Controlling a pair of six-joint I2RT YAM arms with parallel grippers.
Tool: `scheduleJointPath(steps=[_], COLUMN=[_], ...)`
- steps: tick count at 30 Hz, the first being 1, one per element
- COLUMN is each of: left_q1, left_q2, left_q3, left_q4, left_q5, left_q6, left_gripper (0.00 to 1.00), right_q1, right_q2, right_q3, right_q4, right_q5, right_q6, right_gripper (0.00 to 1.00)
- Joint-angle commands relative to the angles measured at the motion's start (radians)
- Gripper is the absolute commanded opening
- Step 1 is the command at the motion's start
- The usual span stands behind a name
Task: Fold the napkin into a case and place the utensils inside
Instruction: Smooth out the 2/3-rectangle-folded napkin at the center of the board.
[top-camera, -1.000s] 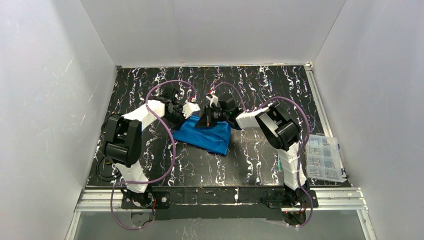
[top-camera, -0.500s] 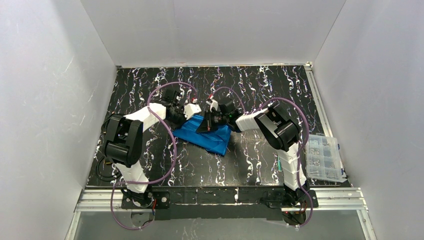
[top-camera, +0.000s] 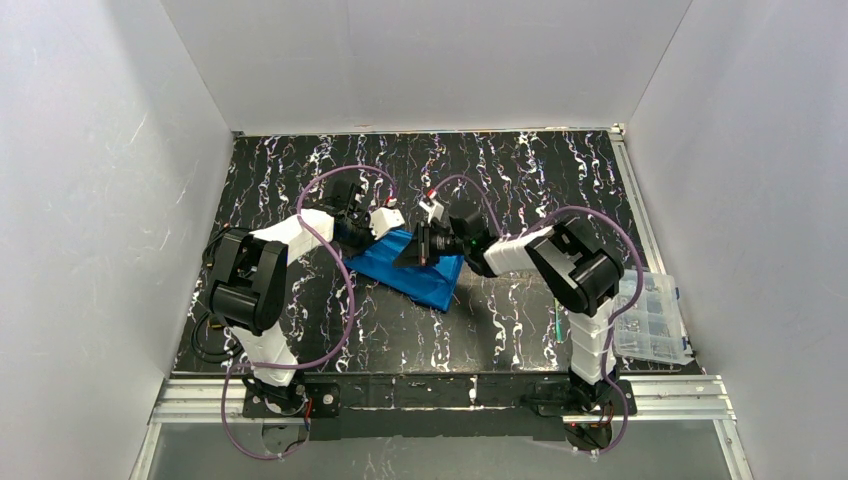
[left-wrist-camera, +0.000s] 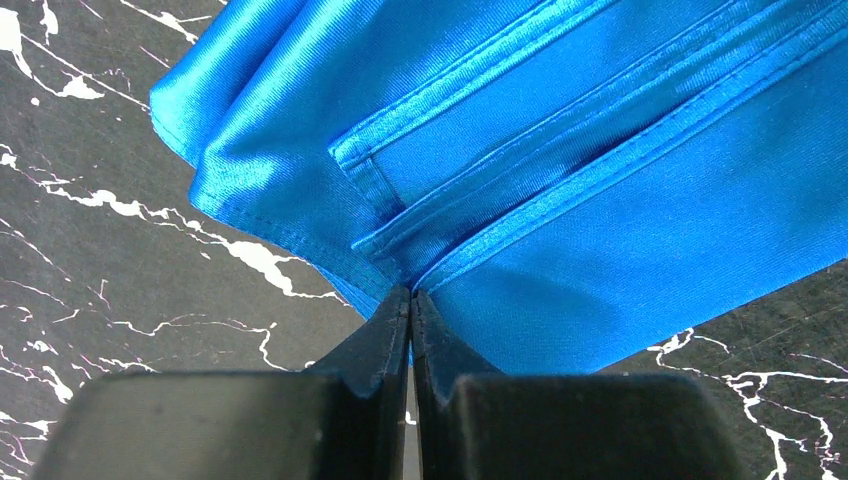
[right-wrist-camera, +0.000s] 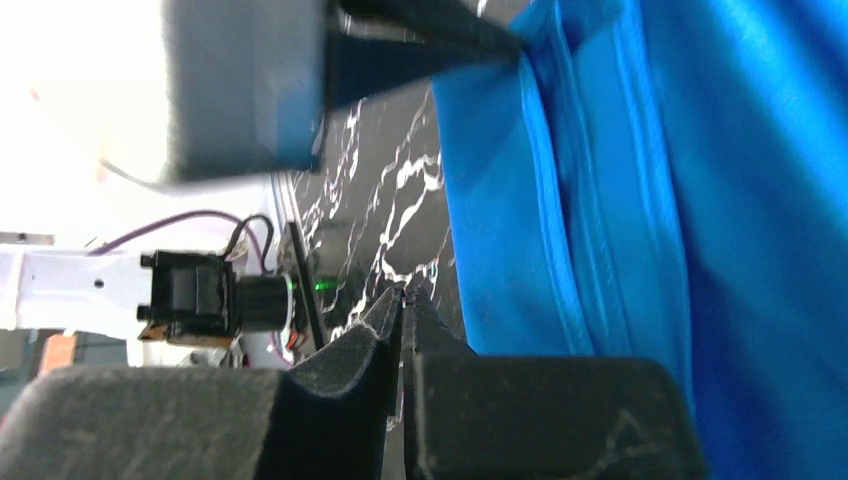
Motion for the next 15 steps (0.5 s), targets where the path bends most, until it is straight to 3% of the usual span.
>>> scheduleJointPath(steps=[1,12,15], left_q1=[-0.003,-0.004,-0.004], left_q2=[-0.037,-0.042,-0.061], left_q3=[-0.025,0.000,0.044], left_q4=[0.004,-0.001,-0.055], left_q5=[0.001,0.003,-0.004], left_q6=[-0.005,-0.044,-0.083], left_gripper=[0.00,0.00,0.33], right_q1=[0.031,0.034,0.030], right_q2=[0.058,0.146,0.153], right_q3=[-0.081,-0.063,-0.073], right_q4=[0.199,0.066,0.044], right_q5=[-0.062,-0.024,-0.009], right_q6=[0.137,0.055,0.033], right_gripper=[0.13,0.09,0.08])
